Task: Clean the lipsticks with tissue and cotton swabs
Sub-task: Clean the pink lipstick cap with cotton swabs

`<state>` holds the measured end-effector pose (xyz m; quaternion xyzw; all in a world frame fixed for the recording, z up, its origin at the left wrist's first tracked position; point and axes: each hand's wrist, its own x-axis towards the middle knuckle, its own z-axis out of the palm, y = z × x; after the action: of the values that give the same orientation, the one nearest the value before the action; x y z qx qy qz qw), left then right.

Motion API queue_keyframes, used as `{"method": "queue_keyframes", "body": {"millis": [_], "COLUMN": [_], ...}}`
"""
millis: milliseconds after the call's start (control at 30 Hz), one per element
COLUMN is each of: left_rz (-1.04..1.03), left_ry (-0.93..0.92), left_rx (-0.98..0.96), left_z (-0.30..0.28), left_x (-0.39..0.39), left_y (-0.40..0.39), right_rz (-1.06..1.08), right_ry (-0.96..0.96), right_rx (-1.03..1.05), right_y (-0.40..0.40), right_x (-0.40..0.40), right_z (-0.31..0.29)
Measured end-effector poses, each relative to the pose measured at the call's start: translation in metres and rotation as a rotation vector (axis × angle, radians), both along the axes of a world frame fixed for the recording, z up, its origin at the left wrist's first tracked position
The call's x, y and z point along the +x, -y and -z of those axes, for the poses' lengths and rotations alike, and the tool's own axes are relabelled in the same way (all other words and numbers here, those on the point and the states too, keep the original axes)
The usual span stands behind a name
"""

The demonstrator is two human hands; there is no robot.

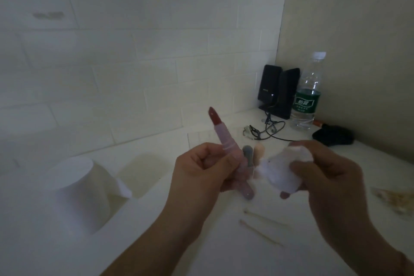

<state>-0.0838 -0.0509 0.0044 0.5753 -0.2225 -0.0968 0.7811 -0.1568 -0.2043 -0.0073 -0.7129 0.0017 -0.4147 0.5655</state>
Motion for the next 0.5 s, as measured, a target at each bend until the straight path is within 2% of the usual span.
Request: {"method": "queue_keyframes", "body": {"millis": [133,333,500], "left_rz": [0.073,0.012,-0.029], "left_ry": [0.077,0.167,0.230], "left_rx": [0.075,0.131,0.206], "left_z": [0.000,0.002,0.003], "left_x": [-0.014,-0.019,-0.022], "left_y": [0.006,0.009,0.008], "right_rz": [0.049,-0.071,-0.131], "right_ry": [0.017,0.020,-0.057], "right_rx": [-0.038,0.036,0.242], "right_y": [-0.005,-0.021,-0.023], "right_x": [-0.003,-0.003,-0.001], "right_z": [-0.006,-0.008,-0.005]}}
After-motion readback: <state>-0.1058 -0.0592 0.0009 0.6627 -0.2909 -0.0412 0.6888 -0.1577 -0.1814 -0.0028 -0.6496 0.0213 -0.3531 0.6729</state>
